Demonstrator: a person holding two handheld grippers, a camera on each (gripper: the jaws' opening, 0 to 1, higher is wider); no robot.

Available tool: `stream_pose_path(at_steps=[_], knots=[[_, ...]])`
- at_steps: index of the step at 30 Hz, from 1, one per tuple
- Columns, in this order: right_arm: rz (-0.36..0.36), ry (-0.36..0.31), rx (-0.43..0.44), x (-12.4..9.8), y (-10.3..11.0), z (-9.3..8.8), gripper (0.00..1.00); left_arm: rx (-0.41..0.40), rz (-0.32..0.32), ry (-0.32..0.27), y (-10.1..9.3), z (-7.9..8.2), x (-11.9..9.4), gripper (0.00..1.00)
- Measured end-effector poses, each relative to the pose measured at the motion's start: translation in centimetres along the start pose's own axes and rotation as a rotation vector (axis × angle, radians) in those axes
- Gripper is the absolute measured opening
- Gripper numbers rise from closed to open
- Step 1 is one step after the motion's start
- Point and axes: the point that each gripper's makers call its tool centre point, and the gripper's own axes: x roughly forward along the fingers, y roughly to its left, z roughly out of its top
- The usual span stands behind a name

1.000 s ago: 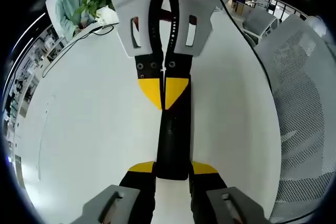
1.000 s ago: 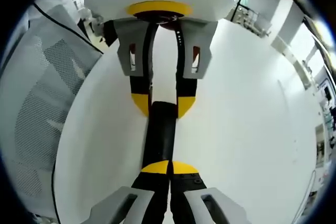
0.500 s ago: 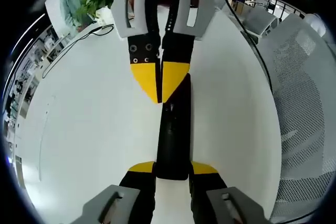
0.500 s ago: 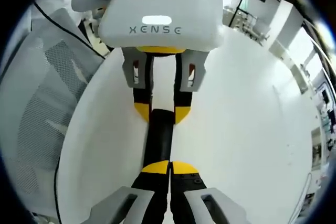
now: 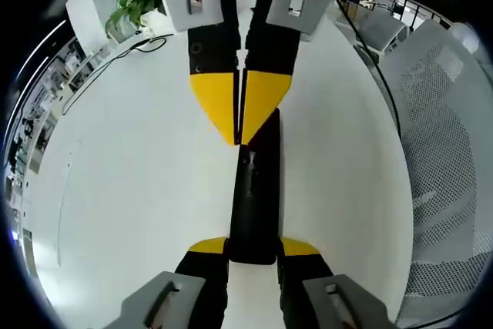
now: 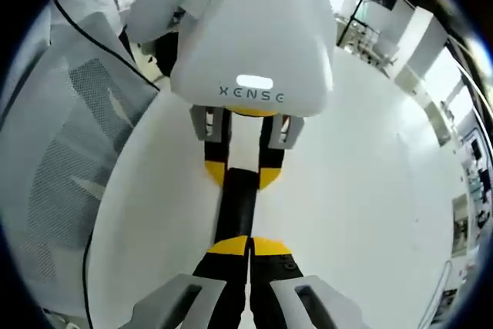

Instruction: Press the specified remote control buttons in sequence, fully releasing each button before pressing the next.

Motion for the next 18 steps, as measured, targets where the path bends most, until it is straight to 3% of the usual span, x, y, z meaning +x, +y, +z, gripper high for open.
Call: stream_pose_path(at_steps=[18], knots=[[0.027, 0.008, 0.026, 1.5, 0.6, -1.0, 0.00, -0.005, -0.003, -0.007, 0.1, 0.1, 0.1, 0.23]])
